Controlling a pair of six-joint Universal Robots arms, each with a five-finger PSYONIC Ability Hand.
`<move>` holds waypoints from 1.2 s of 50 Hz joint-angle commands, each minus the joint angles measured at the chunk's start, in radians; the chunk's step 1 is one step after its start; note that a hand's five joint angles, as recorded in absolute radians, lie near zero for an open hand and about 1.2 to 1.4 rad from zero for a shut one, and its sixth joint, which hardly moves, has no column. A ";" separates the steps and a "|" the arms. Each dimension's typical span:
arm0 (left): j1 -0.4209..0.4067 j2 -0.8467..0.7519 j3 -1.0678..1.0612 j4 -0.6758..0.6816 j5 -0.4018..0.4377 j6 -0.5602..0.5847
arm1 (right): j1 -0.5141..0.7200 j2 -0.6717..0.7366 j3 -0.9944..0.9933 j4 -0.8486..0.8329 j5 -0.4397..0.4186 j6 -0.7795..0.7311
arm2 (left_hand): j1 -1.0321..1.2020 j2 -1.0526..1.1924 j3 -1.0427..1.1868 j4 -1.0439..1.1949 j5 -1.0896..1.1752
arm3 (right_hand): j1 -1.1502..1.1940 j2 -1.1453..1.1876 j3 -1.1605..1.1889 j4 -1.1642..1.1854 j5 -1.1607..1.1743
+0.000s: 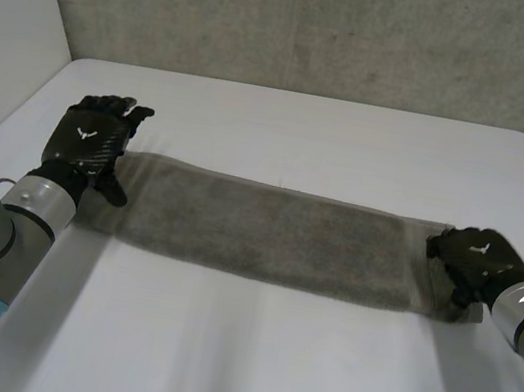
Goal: Fold the towel.
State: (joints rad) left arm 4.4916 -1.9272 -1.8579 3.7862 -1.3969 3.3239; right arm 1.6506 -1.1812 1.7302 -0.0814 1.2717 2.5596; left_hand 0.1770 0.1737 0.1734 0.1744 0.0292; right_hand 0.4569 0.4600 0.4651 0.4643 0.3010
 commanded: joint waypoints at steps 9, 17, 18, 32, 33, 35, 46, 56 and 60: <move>0.001 0.016 -0.017 0.018 0.001 -0.006 | -0.020 0.120 -0.001 -0.074 -0.015 -0.007 | 0.022 0.025 0.025 0.024 -0.005 | 0.583 0.580 0.575 0.576 0.565; 0.001 0.016 -0.018 0.020 0.001 -0.006 | -0.089 0.097 -0.008 -0.101 0.049 -0.007 | 0.019 0.022 0.023 0.021 -0.008 | 0.939 0.936 0.931 0.932 0.921; 0.003 0.017 -0.018 0.020 0.001 -0.006 | -0.104 0.085 -0.006 -0.104 0.052 -0.010 | 0.019 0.022 0.023 0.021 -0.008 | 0.939 0.936 0.931 0.932 0.921; 0.004 0.017 -0.020 0.020 -0.001 -0.006 | -0.202 0.052 -0.043 -0.092 0.026 -0.033 | 0.016 0.019 0.020 0.019 -0.011 | 0.939 0.936 0.931 0.932 0.921; 0.004 0.017 -0.020 0.020 -0.001 -0.006 | -0.202 0.052 -0.043 -0.092 0.026 -0.033 | 0.016 0.019 0.020 0.019 -0.011 | 0.939 0.936 0.931 0.932 0.921; 0.004 0.019 -0.020 0.020 -0.001 -0.006 | -0.270 0.054 -0.067 -0.083 0.024 -0.073 | 0.013 0.016 0.017 0.016 -0.014 | 0.939 0.936 0.931 0.932 0.921; 0.006 0.036 -0.021 0.018 -0.004 -0.006 | -0.320 0.031 -0.204 -0.025 0.037 -0.303 | 0.004 0.008 0.008 0.007 -0.023 | 0.939 0.936 0.931 0.932 0.921; 0.004 0.037 -0.032 0.020 -0.001 -0.006 | 0.201 -0.002 -0.356 -0.029 0.038 -0.237 | 0.004 0.008 0.008 0.007 -0.023 | 0.939 0.936 0.931 0.932 0.921; 0.004 0.039 -0.032 0.018 -0.001 -0.006 | 0.390 0.095 -0.397 -0.063 0.041 -0.257 | 0.004 0.008 0.008 0.007 -0.023 | 0.939 0.936 0.931 0.932 0.921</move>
State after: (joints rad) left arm 4.4967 -1.8896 -1.8877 3.8048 -1.3983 3.3177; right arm 1.7571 -1.1800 1.3929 -0.1044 1.3095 2.3121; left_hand 0.1749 0.1709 0.1711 0.1709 0.0280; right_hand 1.0809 1.3293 1.3453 1.3291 1.1723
